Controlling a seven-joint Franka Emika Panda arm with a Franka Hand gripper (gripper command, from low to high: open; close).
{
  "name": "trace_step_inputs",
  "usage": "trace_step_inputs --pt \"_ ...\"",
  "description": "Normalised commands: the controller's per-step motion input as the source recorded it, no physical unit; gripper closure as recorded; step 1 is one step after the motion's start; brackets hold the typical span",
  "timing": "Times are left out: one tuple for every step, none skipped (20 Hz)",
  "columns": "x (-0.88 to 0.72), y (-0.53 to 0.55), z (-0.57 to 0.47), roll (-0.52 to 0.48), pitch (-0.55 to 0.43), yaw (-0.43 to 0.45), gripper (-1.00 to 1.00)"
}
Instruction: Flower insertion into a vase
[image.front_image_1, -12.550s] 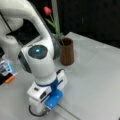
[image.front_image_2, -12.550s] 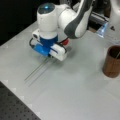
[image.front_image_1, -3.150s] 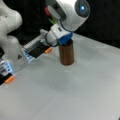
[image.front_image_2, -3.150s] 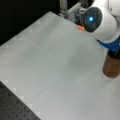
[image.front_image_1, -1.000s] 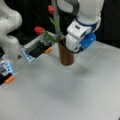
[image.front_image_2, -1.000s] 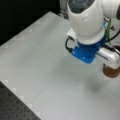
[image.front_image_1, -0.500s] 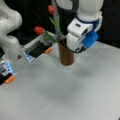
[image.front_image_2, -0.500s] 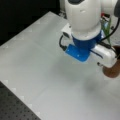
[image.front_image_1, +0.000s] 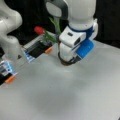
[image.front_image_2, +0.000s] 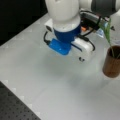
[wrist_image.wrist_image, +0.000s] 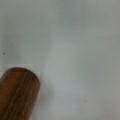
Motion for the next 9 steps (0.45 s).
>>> trace_step_inputs --pt "-0.08 -0.27 -0.11 -0.083 -0.134 0.099 -1.0" --pt "-0.08 -0.22 -0.1 -0.085 -0.128 0.105 -1.0" --pt "-0.09 -0.15 -0.09 -0.088 -0.124 0.107 -1.0" --pt "-0.07 -0.07 -0.12 -0.148 -0.122 0.106 -1.0" --pt "-0.06 -0.08 -0.14 -0.162 -0.122 0.104 -1.0" --pt "-0.06 -0.05 -0.15 -0.167 -0.121 0.103 -1.0" --pt "-0.05 -0.04 -0.15 -0.169 -0.121 0.106 -1.0" --pt "-0.05 -0.03 -0.15 -0.168 -0.119 0.108 -1.0" --pt "-0.06 -0.03 -0.14 -0.166 -0.117 0.108 -1.0"
